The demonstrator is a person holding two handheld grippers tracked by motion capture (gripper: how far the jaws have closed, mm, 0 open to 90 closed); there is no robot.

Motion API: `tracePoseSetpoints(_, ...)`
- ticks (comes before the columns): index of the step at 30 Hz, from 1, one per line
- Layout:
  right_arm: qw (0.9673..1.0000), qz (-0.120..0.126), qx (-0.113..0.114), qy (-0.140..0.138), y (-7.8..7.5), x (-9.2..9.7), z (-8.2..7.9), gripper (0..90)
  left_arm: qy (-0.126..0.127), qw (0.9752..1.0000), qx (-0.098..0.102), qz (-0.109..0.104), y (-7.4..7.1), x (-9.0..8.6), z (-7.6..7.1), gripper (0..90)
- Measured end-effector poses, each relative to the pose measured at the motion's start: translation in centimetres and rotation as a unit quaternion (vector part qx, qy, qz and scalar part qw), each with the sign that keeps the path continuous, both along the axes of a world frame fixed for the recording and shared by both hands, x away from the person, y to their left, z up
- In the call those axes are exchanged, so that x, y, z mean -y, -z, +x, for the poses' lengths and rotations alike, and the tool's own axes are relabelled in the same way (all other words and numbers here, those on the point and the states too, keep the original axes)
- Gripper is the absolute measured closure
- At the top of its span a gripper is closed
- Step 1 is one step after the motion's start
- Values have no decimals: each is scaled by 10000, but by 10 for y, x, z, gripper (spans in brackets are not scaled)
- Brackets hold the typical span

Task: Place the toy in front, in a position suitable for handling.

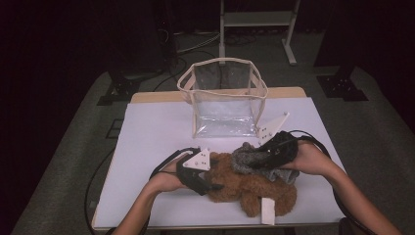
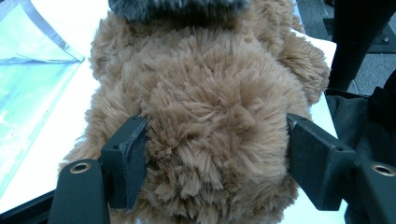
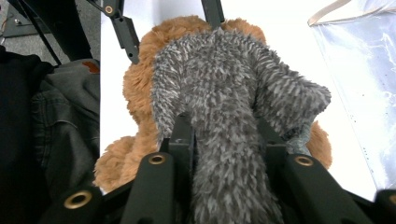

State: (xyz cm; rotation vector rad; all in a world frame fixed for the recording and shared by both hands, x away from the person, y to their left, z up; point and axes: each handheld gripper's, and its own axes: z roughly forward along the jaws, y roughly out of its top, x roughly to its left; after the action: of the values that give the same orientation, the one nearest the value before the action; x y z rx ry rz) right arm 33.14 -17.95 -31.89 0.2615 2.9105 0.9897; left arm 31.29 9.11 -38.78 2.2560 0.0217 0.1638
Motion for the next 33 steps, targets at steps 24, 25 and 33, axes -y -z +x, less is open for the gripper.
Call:
tracePoseSetpoints(24, 9978, 631, -88, 160, 14, 12, -4, 722, 18, 9997, -16, -224, -7, -1, 0, 265)
tracePoseSetpoints(25, 9976, 673, -101, 112, 15, 10, -8, 722, 30, 9997, -26, -245, -7, 1, 0, 263)
tracePoseSetpoints(33, 9980, 622, 83, -16, 9, 7, -16, 729, 150, 9999, 52, 59, -6, 6, -8, 294)
